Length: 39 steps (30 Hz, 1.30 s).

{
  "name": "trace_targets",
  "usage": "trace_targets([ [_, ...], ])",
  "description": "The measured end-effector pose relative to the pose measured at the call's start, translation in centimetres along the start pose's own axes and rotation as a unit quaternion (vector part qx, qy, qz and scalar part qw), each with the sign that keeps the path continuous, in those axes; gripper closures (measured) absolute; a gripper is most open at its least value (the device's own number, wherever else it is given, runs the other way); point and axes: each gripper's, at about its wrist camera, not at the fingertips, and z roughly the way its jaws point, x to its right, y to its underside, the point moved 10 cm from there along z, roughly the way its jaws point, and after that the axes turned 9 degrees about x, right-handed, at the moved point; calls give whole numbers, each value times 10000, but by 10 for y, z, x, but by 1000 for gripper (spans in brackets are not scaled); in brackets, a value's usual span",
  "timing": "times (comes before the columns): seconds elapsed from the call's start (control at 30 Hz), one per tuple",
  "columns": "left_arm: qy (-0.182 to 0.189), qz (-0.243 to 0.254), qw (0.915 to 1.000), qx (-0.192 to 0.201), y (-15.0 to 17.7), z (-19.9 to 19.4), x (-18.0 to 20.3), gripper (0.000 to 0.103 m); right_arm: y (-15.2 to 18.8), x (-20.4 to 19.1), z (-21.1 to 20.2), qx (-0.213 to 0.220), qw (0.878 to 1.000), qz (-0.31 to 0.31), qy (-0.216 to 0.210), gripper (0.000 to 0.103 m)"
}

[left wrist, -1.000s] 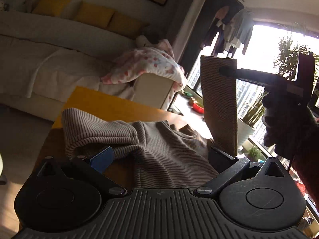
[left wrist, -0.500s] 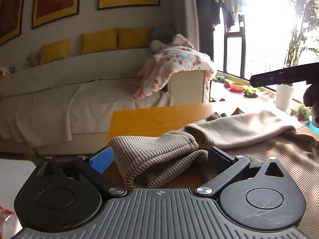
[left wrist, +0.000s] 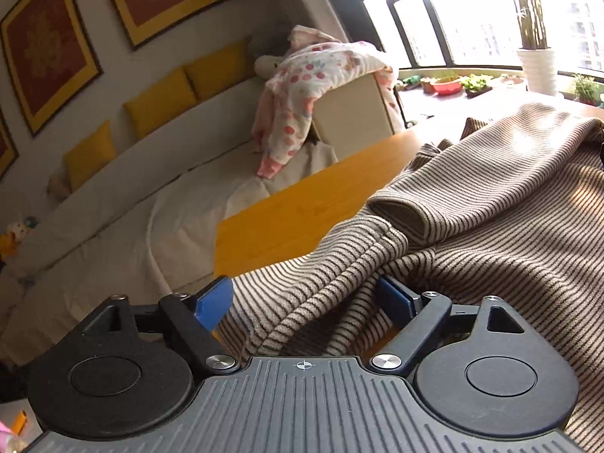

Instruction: Fold clothes

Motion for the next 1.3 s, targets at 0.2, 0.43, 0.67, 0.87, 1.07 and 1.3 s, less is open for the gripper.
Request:
trace_targets([
  [0.2, 413, -1194, 9918, -186, 6, 4, -20, 26, 3, -3, 2, 64, 9999, 115, -19, 0],
  [0.43, 89, -2352, 9717, -211, 16, -5, -64, 75, 4, -15, 4, -204, 9995, -238, -35, 0],
  [0.67, 377, -2224, 9736, 358, -18, -39, -51, 90, -34, -97, 1, 184, 9935, -646, -915, 62],
  [0.87, 775, -1973, 9753, 620, -42, -58, -17, 90, -62, -138, 36, -302, 9839, 690, -1623, 38],
  [1.07, 1256, -1900, 9714, 665, -55, -63, 19, 89, -52, -154, 65, -391, 9865, 477, -1520, 61],
  [1.3, 1155, -2146, 9631, 1140, -81, -70, 11, 20, -99, -137, 48, 316, 9915, -779, -993, 100],
])
